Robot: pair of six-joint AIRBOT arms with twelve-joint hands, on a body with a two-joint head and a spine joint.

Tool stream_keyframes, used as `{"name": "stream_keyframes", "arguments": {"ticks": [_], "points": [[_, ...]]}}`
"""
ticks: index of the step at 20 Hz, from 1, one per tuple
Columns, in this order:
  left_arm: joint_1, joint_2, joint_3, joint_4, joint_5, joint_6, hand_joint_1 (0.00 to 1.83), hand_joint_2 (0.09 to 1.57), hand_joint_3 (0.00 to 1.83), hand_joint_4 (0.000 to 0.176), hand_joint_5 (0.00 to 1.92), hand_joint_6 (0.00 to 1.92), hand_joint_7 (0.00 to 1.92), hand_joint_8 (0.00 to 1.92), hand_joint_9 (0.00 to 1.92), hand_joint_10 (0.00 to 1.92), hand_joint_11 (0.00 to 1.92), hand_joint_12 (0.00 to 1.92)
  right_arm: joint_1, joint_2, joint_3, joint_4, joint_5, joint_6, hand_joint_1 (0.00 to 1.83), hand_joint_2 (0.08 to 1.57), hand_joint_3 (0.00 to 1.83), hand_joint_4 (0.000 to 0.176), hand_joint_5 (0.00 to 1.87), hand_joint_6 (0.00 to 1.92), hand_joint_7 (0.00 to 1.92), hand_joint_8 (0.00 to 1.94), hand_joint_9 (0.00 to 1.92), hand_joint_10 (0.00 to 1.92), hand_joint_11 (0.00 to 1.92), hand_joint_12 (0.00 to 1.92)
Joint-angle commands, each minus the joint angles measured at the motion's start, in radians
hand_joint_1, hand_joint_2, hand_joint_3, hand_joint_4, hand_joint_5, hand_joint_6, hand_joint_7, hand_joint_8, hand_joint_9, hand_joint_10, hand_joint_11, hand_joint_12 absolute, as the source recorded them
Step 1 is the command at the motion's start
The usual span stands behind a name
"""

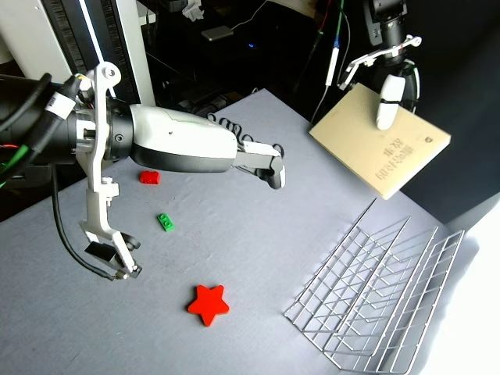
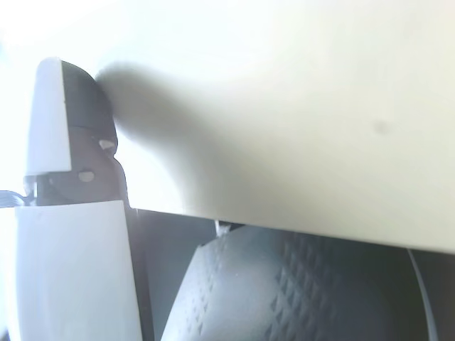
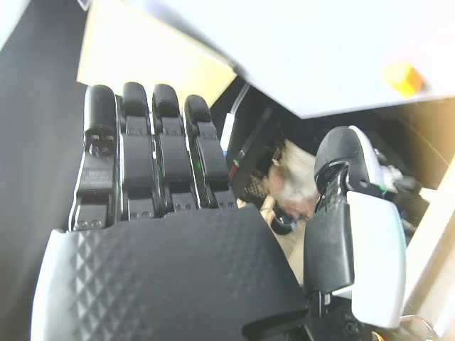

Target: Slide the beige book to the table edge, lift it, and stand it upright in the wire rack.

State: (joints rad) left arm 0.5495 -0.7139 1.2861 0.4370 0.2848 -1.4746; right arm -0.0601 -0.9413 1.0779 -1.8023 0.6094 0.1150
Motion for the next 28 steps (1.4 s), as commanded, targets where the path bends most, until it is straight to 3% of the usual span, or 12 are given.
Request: {"name": "stream_keyframes", "arguments": {"ticks": [1,6,13,17,19,21,22,26,28], "points": [[-0.014,0.017,0.012,-0.001,-0.054,-0.014,1.35,1.20,0.00,0.000,0.73,1.16,0.79,1.35,0.78,1.46,0.74,1.39,0.014,0.008,-0.004,0.051,0.009,0.000,0.05,1.07,0.00,0.000,0.25,0.00,0.29,0.00,0.33,0.00,0.00,0.90],[-0.041,0.030,0.044,-0.082,-0.158,-0.024,1.36,1.19,0.00,0.000,0.75,1.13,0.81,1.33,0.80,1.42,0.81,1.32,0.025,0.016,-0.011,0.051,0.021,0.001,0.06,1.08,0.00,0.000,0.25,0.00,0.29,0.00,0.32,0.00,0.00,0.86],[-0.060,0.041,0.081,-0.161,-0.388,-0.064,1.36,1.18,0.00,0.000,0.77,1.11,0.83,1.29,0.82,1.41,0.78,1.31,0.028,0.047,-0.028,0.051,0.033,0.010,0.12,1.07,0.00,0.000,0.24,0.00,0.27,0.00,0.29,0.00,0.00,0.81],[-0.062,0.031,0.096,-0.167,-0.515,-0.054,1.35,1.20,0.00,0.000,0.74,1.15,0.81,1.35,0.77,1.45,0.70,1.45,0.028,0.068,-0.030,0.048,0.045,0.012,0.15,1.06,0.00,0.000,0.22,0.00,0.26,0.00,0.27,0.00,0.00,0.79],[-0.065,0.024,0.094,-0.167,-0.570,0.002,1.36,1.19,0.00,0.000,0.79,1.10,0.81,1.34,0.78,1.42,0.71,1.43,0.031,0.073,-0.030,0.048,0.049,0.021,0.14,1.07,0.00,0.000,0.22,0.00,0.25,0.00,0.27,0.00,0.00,0.76],[-0.071,0.014,0.093,-0.167,-0.629,0.193,1.35,1.20,0.00,0.000,0.77,1.14,0.78,1.37,0.77,1.46,0.71,1.44,0.034,0.078,-0.031,0.048,0.054,0.025,0.11,1.08,0.00,0.000,0.21,0.00,0.25,0.00,0.27,0.00,0.00,0.80],[-0.079,0.009,0.093,-0.167,-0.642,0.230,1.35,1.21,0.00,0.000,0.76,1.15,0.76,1.39,0.76,1.47,0.71,1.44,0.036,0.079,-0.031,0.048,0.058,0.026,0.13,1.08,0.00,0.000,0.21,0.00,0.25,0.00,0.27,0.00,0.00,0.77],[-0.115,-0.008,0.099,-0.235,-0.674,0.275,1.35,1.19,0.00,0.000,0.80,1.10,0.78,1.35,0.79,1.44,0.79,1.29,0.037,0.087,-0.030,0.048,0.069,0.034,0.10,1.08,0.00,0.000,0.21,0.00,0.26,0.00,0.28,0.00,0.00,0.80],[-0.119,-0.009,0.098,-0.248,-0.693,0.286,1.35,1.20,0.00,0.000,0.76,1.13,0.78,1.38,0.78,1.45,0.75,1.38,0.040,0.090,-0.030,0.048,0.071,0.035,0.12,1.08,0.00,0.000,0.19,0.00,0.23,0.00,0.25,0.00,0.00,0.76]]}}
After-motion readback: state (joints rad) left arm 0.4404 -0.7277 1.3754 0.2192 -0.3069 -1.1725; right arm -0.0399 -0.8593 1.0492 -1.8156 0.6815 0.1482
